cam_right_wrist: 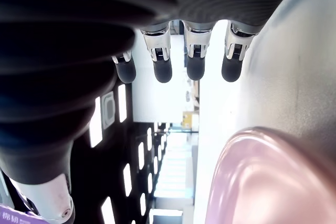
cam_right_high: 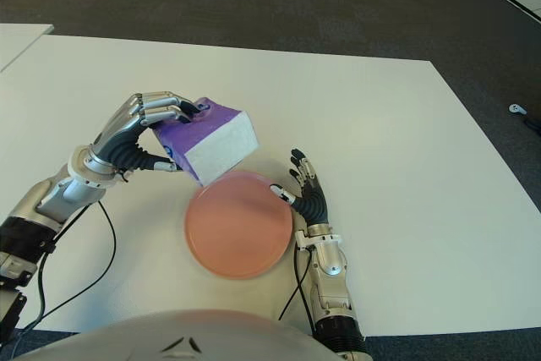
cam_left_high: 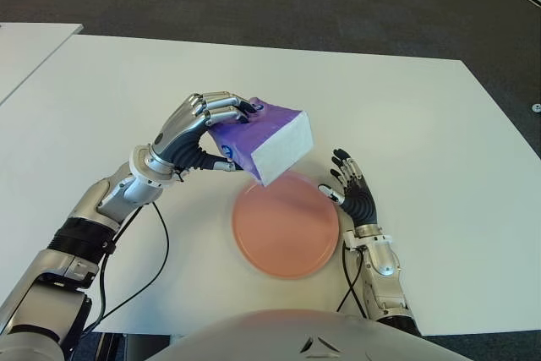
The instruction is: Put the tissue paper into the plate.
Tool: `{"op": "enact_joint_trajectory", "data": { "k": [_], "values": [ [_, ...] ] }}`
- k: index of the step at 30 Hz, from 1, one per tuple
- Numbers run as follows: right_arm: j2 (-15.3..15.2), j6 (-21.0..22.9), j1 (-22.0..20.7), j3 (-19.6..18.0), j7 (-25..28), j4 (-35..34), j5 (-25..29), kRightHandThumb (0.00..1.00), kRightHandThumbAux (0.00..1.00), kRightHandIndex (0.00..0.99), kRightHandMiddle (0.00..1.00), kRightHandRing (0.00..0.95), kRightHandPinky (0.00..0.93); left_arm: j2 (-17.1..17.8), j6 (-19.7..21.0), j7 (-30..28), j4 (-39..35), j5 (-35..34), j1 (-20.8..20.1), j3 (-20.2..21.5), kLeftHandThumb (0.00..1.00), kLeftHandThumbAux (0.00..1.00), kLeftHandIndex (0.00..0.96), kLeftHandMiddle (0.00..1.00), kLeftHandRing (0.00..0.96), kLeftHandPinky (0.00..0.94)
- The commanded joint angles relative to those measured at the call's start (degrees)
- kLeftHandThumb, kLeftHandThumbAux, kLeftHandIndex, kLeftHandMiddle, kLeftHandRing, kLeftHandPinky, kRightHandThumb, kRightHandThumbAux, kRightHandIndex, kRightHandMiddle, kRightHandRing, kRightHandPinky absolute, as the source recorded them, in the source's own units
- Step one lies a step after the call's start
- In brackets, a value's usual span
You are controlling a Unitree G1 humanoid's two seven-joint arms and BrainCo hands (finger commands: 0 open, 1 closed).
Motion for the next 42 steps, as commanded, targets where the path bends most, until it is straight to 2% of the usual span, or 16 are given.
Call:
{"op": "enact_joint_trajectory", "data": {
  "k": [1, 9, 11, 15, 18, 24, 28, 42],
  "values": [
    [0.3, 4.7, 3.8, 0.1, -0.4, 6.7, -0.5, 0.074, 0.696, 0.0, 0.0, 0.0, 0.0, 0.2, 0.0, -5.8, -2.4, -3.0, 0.7, 0.4, 0.731, 0.699, 0.443, 0.864, 0.86, 0.856],
    [0.4, 4.6, 3.8, 0.2, -0.6, 6.8, -0.6, 0.074, 0.696, 0.0, 0.0, 0.0, 0.0, -1.7, 0.8, -11.7, -2.8, -1.5, 1.4, -0.1, 0.731, 0.699, 0.443, 0.868, 0.86, 0.859],
    [0.5, 4.6, 3.8, 0.3, -0.6, 6.8, -0.7, 0.074, 0.696, 0.0, 0.0, 0.0, 0.0, -1.6, 2.0, -14.0, -3.3, -1.2, 1.9, -0.7, 0.731, 0.699, 0.443, 0.868, 0.86, 0.857],
    [0.5, 4.6, 3.8, 0.4, -0.8, 6.8, -0.8, 0.074, 0.696, 0.0, 0.0, 0.0, 0.0, -0.5, 5.7, -20.0, -5.2, -2.3, 2.9, -1.9, 0.73, 0.699, 0.443, 0.86, 0.853, 0.845],
    [0.6, 4.6, 3.8, 0.5, -0.9, 6.9, -0.9, 0.074, 0.696, 0.0, 0.0, 0.0, 0.0, 1.0, 10.7, -25.7, -9.8, -3.2, 5.2, -2.2, 0.729, 0.698, 0.444, 0.845, 0.84, 0.831],
    [0.9, 4.5, 3.7, 0.6, -1.1, 7.0, -1.1, 0.074, 0.696, 0.0, 0.0, 0.0, 0.0, 1.8, 17.6, -32.0, -17.3, -2.3, 9.3, -1.4, 0.725, 0.7, 0.443, 0.827, 0.825, 0.817],
    [1.0, 4.5, 3.7, 0.8, -1.3, 7.0, -1.3, 0.074, 0.696, 0.0, 0.0, 0.0, 0.0, -0.2, 18.7, -33.3, -17.9, 0.2, 9.8, -3.4, 0.726, 0.7, 0.443, 0.819, 0.82, 0.814],
    [1.5, 4.4, 3.6, 1.3, -2.0, 7.2, -1.8, 0.074, 0.696, 0.0, 0.0, 0.0, 0.0, -3.2, 18.1, -32.7, -16.0, 2.0, 9.8, -3.6, 0.74, 0.699, 0.443, 0.827, 0.83, 0.813]
  ]
}}
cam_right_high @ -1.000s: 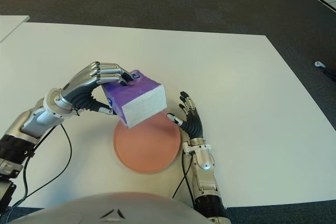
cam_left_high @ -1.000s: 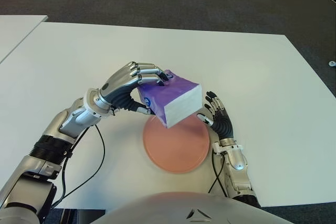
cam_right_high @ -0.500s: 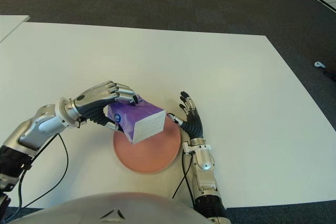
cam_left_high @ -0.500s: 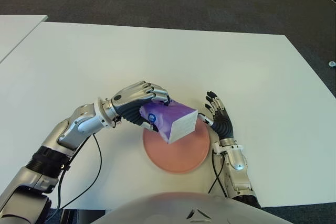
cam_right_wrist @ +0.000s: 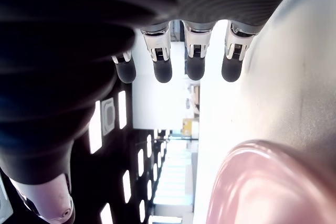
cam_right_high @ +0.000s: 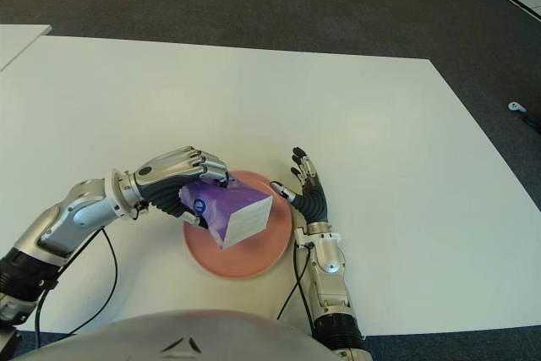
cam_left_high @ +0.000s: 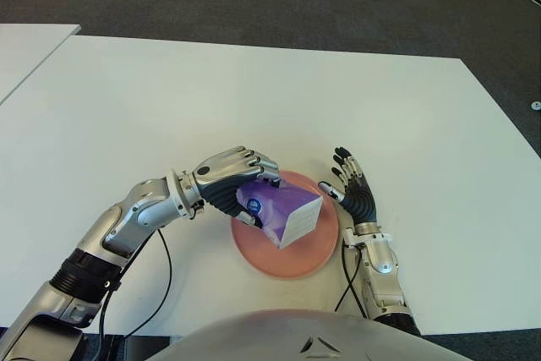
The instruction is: Put the tissue paper into the plate.
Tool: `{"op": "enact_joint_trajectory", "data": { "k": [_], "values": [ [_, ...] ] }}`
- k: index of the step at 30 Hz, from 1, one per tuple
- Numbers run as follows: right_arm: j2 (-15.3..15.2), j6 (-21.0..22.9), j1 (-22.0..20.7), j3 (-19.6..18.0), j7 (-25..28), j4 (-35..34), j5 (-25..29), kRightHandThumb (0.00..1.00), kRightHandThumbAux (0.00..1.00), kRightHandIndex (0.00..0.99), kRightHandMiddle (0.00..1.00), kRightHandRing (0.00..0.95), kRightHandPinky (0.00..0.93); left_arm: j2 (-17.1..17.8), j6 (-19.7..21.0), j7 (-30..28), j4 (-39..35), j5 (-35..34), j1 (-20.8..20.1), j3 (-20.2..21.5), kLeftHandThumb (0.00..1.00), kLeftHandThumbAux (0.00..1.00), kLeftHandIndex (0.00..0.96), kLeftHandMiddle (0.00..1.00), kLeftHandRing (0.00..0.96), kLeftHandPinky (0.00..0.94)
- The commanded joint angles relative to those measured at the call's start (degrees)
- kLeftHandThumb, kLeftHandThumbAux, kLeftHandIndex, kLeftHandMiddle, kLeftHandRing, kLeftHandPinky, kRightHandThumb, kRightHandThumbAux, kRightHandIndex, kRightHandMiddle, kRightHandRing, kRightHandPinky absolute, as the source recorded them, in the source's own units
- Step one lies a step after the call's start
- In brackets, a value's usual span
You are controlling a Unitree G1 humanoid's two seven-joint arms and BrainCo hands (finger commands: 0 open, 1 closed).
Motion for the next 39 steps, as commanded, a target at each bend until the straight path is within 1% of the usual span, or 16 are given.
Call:
{"op": "enact_joint_trajectory", "data": {
  "k": [1, 10, 28, 30, 31, 32, 34, 35, 36, 37, 38, 39],
  "values": [
    [1.0, 4.4, 4.4, 0.9, -0.4, 6.7, -0.8, 0.074, 0.696, 0.0, 0.0, 0.0, 0.0, -0.7, -0.5, -0.1, 1.2, 0.5, 0.3, -0.5, 0.741, 0.698, 0.443, 0.828, 0.831, 0.814],
    [1.3, 4.4, 4.6, 1.3, -0.7, 6.5, -1.1, 0.074, 0.696, 0.0, 0.0, 0.0, 0.0, -1.2, -1.9, 0.9, 1.0, 2.4, 1.0, -0.1, 0.745, 0.698, 0.443, 0.833, 0.837, 0.827],
    [1.4, 4.3, 4.7, 1.5, -1.0, 6.5, -1.3, 0.074, 0.696, 0.0, 0.0, 0.0, 0.0, -1.3, -0.8, 0.0, 0.1, 1.8, 1.8, 0.4, 0.746, 0.697, 0.443, 0.834, 0.838, 0.828],
    [1.4, 4.3, 4.7, 1.5, -1.0, 6.5, -1.3, 0.074, 0.696, 0.0, 0.0, 0.0, 0.0, -2.0, -2.2, 1.6, 1.5, 3.3, 1.1, 0.2, 0.745, 0.697, 0.443, 0.832, 0.836, 0.814],
    [1.4, 4.3, 4.7, 1.5, -1.1, 6.5, -1.3, 0.074, 0.696, 0.0, 0.0, 0.0, 0.0, -2.6, -3.6, 3.6, 2.8, 4.7, 0.8, 0.0, 0.745, 0.697, 0.443, 0.83, 0.834, 0.808],
    [1.4, 4.3, 4.7, 1.5, -1.1, 6.4, -1.4, 0.074, 0.696, 0.0, 0.0, 0.0, 0.0, -3.9, -5.9, 7.9, 5.5, 7.7, 0.9, -0.2, 0.744, 0.697, 0.443, 0.828, 0.831, 0.8],
    [1.4, 4.3, 4.7, 1.5, -1.1, 6.5, -1.4, 0.074, 0.696, 0.0, 0.0, 0.0, 0.0, -5.3, -9.3, 13.4, 9.3, 11.0, 0.7, -0.4, 0.724, 0.695, 0.442, 0.8, 0.783, 0.735],
    [1.4, 4.3, 4.7, 1.5, -1.1, 6.5, -1.4, 0.074, 0.696, 0.0, 0.0, 0.0, 0.0, -5.6, -10.5, 15.0, 10.5, 11.6, 0.5, -0.3, 0.718, 0.695, 0.44, 0.779, 0.758, 0.71],
    [1.4, 4.3, 4.7, 1.5, -1.1, 6.5, -1.4, 0.074, 0.696, 0.0, 0.0, 0.0, 0.0, -5.4, -11.3, 15.4, 11.0, 11.6, 0.2, -0.3, 0.708, 0.696, 0.438, 0.748, 0.722, 0.674],
    [1.4, 4.3, 4.6, 1.5, -1.1, 6.6, -1.4, 0.074, 0.696, 0.0, 0.0, 0.0, 0.0, -5.3, -12.0, 15.8, 11.5, 11.7, -0.1, -0.4, 0.566, 0.627, 0.421, 0.639, 0.597, 0.549],
    [1.4, 4.3, 4.6, 1.5, -1.1, 6.6, -1.4, 0.074, 0.696, 0.0, 0.0, 0.0, 0.0, -4.9, -12.3, 15.6, 11.9, 12.0, -0.5, -0.6, 0.513, 0.602, 0.414, 0.6, 0.552, 0.504],
    [1.4, 4.3, 4.6, 1.5, -1.1, 6.6, -1.4, 0.074, 0.696, 0.0, 0.0, 0.0, 0.0, -4.6, -12.5, 15.5, 12.2, 12.3, -0.8, -0.8, 0.409, 0.543, 0.359, 0.448, 0.393, 0.349]
  ]
}}
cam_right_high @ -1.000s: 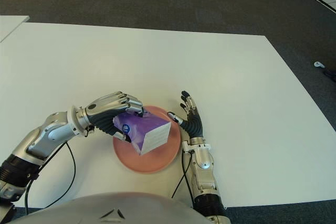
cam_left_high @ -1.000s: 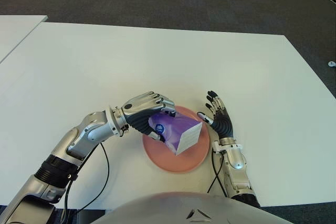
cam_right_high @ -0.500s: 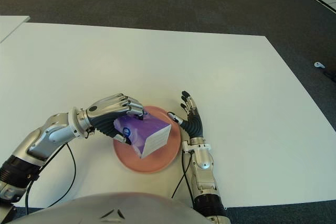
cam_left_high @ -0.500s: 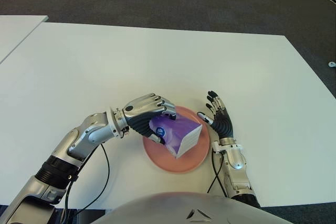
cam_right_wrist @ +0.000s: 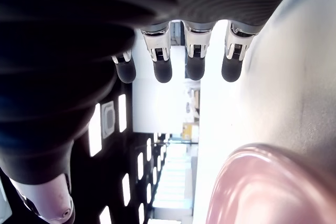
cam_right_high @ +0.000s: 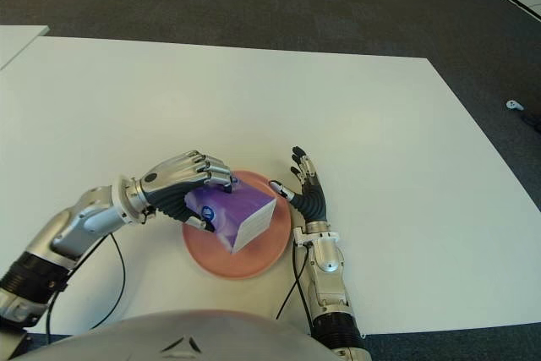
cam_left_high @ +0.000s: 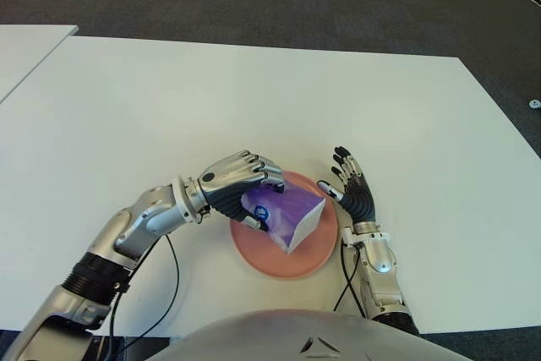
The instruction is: Put the tissue paper into the plate.
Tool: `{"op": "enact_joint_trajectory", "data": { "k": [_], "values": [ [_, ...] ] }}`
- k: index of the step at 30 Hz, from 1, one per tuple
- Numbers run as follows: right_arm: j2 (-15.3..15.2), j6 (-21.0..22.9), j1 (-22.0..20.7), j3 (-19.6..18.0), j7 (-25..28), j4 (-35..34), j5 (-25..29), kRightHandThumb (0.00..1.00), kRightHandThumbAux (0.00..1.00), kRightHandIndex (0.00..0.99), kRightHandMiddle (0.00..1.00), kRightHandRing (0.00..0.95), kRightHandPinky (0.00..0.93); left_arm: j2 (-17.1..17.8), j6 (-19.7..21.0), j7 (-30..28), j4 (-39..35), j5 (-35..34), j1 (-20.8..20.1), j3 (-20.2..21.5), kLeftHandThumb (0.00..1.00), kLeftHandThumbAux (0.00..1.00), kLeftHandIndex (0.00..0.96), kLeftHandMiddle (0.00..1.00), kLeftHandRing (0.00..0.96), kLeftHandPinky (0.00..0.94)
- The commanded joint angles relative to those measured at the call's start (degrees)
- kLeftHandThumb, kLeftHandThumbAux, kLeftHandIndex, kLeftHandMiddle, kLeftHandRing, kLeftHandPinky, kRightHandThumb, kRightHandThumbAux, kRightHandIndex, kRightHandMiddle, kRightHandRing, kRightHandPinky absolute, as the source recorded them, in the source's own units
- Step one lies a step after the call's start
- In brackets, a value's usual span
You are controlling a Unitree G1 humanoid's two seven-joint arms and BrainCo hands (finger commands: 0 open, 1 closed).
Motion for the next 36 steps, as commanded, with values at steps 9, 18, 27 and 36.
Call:
{"op": "enact_joint_trajectory", "data": {
  "k": [9, 18, 27, 36],
  "values": [
    [1.2, 4.4, 4.6, 1.2, -0.1, 6.6, -0.6, 0.074, 0.696, 0.0, 0.0, 0.0, 0.0, 6.0, -1.6, -4.2, 0.8, 3.5, -2.8, -1.1, 0.106, 0.336, 0.017, 0.019, 0.015, 0.013],
    [1.1, 4.4, 4.3, 1.0, 0.0, 6.9, -0.5, 0.074, 0.696, 0.0, 0.0, 0.0, 0.0, 7.1, -0.1, -6.3, -0.4, 2.6, -2.9, -1.5, 0.044, 0.316, 0.0, 0.0, 0.0, 0.0],
    [1.0, 4.4, 4.1, 0.9, 0.1, 7.1, -0.3, 0.074, 0.696, 0.0, 0.0, 0.0, 0.0, 7.1, 0.5, -6.2, -0.6, 2.5, -2.8, -1.1, 0.027, 0.313, 0.0, 0.0, 0.0, 0.0],
    [0.9, 4.4, 3.7, 0.8, 0.2, 7.6, -0.3, 0.074, 0.696, 0.0, 0.0, 0.0, 0.0, 6.9, 0.6, -5.4, -0.8, 2.4, -2.5, -0.4, 0.031, 0.311, 0.0, 0.0, 0.0, 0.0]
  ]
}}
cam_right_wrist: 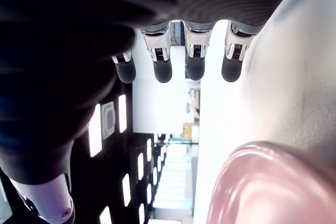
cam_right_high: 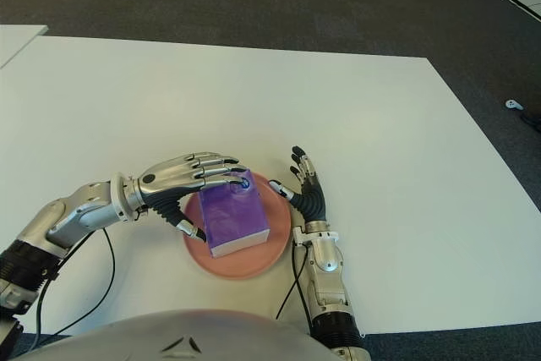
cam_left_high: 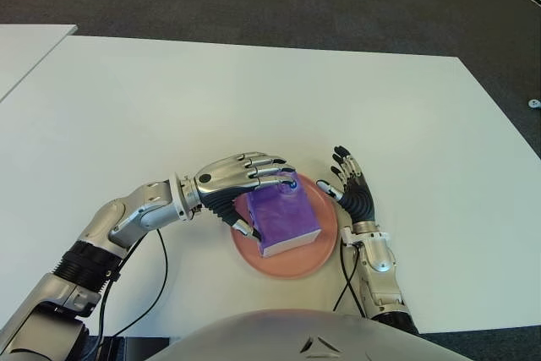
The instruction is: Put the tissue paper into the plate.
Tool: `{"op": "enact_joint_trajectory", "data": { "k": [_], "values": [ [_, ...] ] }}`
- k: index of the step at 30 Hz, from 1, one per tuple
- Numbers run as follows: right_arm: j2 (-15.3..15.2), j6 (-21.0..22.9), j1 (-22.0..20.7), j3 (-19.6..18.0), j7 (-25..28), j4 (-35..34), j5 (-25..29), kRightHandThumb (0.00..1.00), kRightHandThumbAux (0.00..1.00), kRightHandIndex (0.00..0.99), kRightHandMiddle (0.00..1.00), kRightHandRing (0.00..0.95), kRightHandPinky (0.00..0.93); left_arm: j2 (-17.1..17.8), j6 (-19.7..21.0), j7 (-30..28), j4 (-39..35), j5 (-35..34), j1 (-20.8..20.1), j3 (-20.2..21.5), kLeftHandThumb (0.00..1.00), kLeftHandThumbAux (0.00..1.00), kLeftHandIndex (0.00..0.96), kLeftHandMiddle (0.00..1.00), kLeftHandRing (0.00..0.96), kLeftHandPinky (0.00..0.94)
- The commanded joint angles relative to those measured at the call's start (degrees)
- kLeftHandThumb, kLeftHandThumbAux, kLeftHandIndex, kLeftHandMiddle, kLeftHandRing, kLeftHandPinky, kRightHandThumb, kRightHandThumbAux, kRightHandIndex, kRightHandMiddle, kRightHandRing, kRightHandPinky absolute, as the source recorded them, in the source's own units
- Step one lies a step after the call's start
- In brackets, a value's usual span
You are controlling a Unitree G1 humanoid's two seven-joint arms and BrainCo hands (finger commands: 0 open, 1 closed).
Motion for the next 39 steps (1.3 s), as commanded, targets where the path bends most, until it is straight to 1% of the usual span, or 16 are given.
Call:
{"op": "enact_joint_trajectory", "data": {
  "k": [1, 4, 6, 9, 10, 11, 13, 15, 17, 19, 22, 25, 28, 30, 33, 39],
  "values": [
    [0.9, 4.4, 4.0, 0.8, 0.2, 7.4, -0.3, 0.074, 0.696, 0.0, 0.0, 0.0, 0.0, 0.3, 0.2, 0.0, -0.1, -0.2, 0.6, 0.2, 0.031, 0.311, 0.0, 0.0, 0.0, 0.0],
    [0.9, 4.4, 3.9, 0.8, 0.2, 7.5, -0.4, 0.074, 0.696, 0.0, 0.0, 0.0, 0.0, 1.5, 0.4, -1.9, -1.3, -7.5, 0.5, 2.0, 0.048, 0.307, 0.0, 0.0, 0.0, 0.0],
    [0.9, 4.4, 3.7, 0.8, 0.1, 7.7, -0.4, 0.074, 0.696, 0.0, 0.0, 0.0, 0.0, 2.1, 0.7, -3.0, -1.3, -10.6, 0.1, 2.6, 0.06, 0.307, 0.0, 0.0, 0.0, 0.0],
    [1.0, 4.4, 3.5, 0.8, 0.0, 8.0, -0.4, 0.074, 0.696, 0.0, 0.0, 0.0, 0.0, 5.3, 4.4, -10.1, -1.9, -28.7, -1.3, 3.7, 0.087, 0.303, 0.0, 0.0, 0.0, 0.0],
    [1.0, 4.4, 3.4, 0.8, 0.0, 8.0, -0.5, 0.074, 0.696, 0.0, 0.0, 0.0, 0.0, 5.8, 5.0, -11.5, -2.1, -32.0, -1.4, 3.9, 0.097, 0.301, 0.0, 0.0, 0.0, 0.0],
    [1.1, 4.4, 3.3, 0.8, 0.0, 8.2, -0.5, 0.074, 0.696, 0.0, 0.0, 0.0, 0.0, 6.1, 6.3, -13.1, -2.7, -35.9, -0.9, 3.9, 0.101, 0.3, 0.0, 0.0, 0.0, 0.0],
    [1.1, 4.3, 3.0, 0.7, -0.1, 8.5, -0.5, 0.074, 0.696, 0.0, 0.0, 0.0, 0.0, 4.5, 12.3, -16.2, -3.6, -45.7, 1.2, 4.2, 0.115, 0.311, 0.0, 0.0, 0.0, 0.0],
    [1.1, 4.3, 2.7, 0.7, -0.1, 8.9, -0.5, 0.074, 0.696, 0.0, 0.0, 0.0, 0.0, 2.1, 16.9, -18.5, 0.8, -53.5, -0.8, 7.4, 0.122, 0.336, 0.0, 0.0, 0.0, 0.0],
    [1.1, 4.3, 2.5, 0.6, -0.1, 9.1, -0.5, 0.074, 0.696, 0.0, 0.0, 0.0, 0.0, 0.2, 16.8, -17.6, 4.8, -55.4, -2.5, 9.9, 0.12, 0.356, 0.0, 0.0, 0.0, 0.0],
    [1.1, 4.3, 2.4, 0.6, -0.1, 9.2, -0.5, 0.074, 0.696, 0.0, 0.0, 0.0, 0.0, -0.4, 16.6, -17.5, 5.6, -55.9, -2.8, 10.6, 0.116, 0.362, 0.0, 0.0, 0.0, 0.0],
    [1.2, 4.3, 1.9, 0.6, -0.2, 9.7, -0.5, 0.074, 0.696, 0.0, 0.0, 0.0, 0.0, -5.5, 18.3, -7.5, -1.3, -52.6, -0.1, 12.4, 0.076, 0.359, 0.0, 0.0, 0.0, 0.0],
    [1.2, 4.2, 1.4, 0.5, -0.3, 10.3, -0.6, 0.074, 0.696, 0.0, 0.0, 0.0, 0.0, -9.3, 20.9, -2.7, -4.7, -51.7, 1.9, 14.4, 0.029, 0.368, 0.0, 0.0, 0.0, 0.0],
    [1.2, 4.0, 1.0, 0.4, -0.3, 10.8, -0.6, 0.074, 0.696, 0.0, 0.0, 0.0, 0.0, -11.3, 23.8, -1.4, -5.2, -51.9, 2.0, 16.1, 0.009, 0.384, 0.0, 0.0, 0.0, 0.0],
    [1.3, 3.9, 0.6, 0.4, -0.4, 11.3, -0.6, 0.074, 0.696, 0.0, 0.0, 0.0, 0.0, -13.1, 26.9, 0.2, -5.6, -52.5, 2.5, 17.4, 0.004, 0.403, 0.0, 0.0, 0.0, 0.0],
    [1.3, 3.8, 0.2, 0.4, -0.4, 11.8, -0.5, 0.074, 0.696, 0.0, 0.0, 0.0, 0.0, -15.5, 30.3, 1.6, -6.4, -53.7, 3.5, 19.1, 0.001, 0.465, 0.0, 0.0, 0.0, 0.0],
    [1.3, 3.6, -0.5, 0.3, -0.5, 12.8, -0.5, 0.074, 0.696, 0.0, 0.0, 0.0, 0.0, -17.7, 31.7, 2.1, -1.7, -53.4, 1.7, 22.9, 0.0, 0.55, 0.0, 0.0, 0.0, 0.0]
  ]
}}
